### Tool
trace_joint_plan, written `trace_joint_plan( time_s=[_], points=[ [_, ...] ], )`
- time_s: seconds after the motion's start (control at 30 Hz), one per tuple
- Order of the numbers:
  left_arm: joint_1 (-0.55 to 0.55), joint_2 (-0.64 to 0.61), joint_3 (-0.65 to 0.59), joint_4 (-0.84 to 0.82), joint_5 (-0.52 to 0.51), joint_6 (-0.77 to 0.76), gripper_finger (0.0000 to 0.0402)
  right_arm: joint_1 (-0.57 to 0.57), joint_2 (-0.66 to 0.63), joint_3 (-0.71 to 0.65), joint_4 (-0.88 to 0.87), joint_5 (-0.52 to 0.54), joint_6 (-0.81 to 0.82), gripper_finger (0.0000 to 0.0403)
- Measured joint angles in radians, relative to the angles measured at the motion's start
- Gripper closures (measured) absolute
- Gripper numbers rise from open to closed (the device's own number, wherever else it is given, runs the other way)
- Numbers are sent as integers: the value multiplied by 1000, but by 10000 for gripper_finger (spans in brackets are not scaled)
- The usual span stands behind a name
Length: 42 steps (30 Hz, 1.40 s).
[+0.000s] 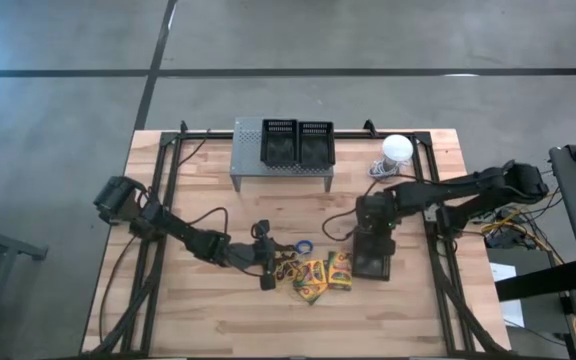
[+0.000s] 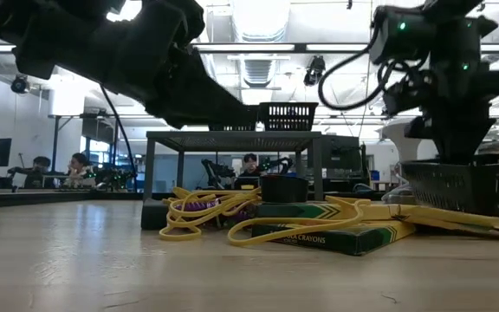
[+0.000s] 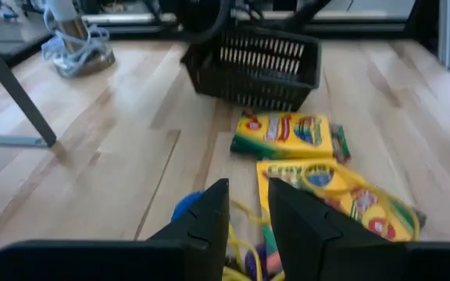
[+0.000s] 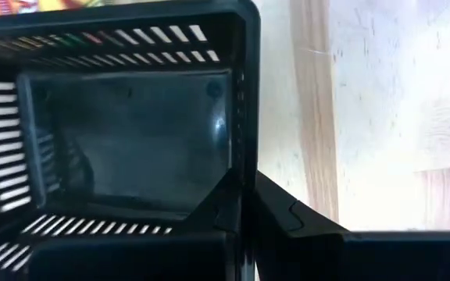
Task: Pick & Place Office Desk Supplies
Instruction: Put the black bin on the shelf
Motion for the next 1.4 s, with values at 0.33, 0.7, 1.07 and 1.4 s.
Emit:
trace_joint_plan(
  time_s=[0.33,0.7,1.07,1.4],
  points=[
    [41,74,180,-76,144,144,303,-63,23,-12,150,26,25,355],
    [103,215,473,-221,341,281,302,-23,-189,-24,246,181,53,253],
    [179,438,824,-527,472,296,302,243,-565,-283,523,668,179,267],
    [199,544,923,-544,610,322,284,277,-631,-406,763,674,94,284]
  ],
)
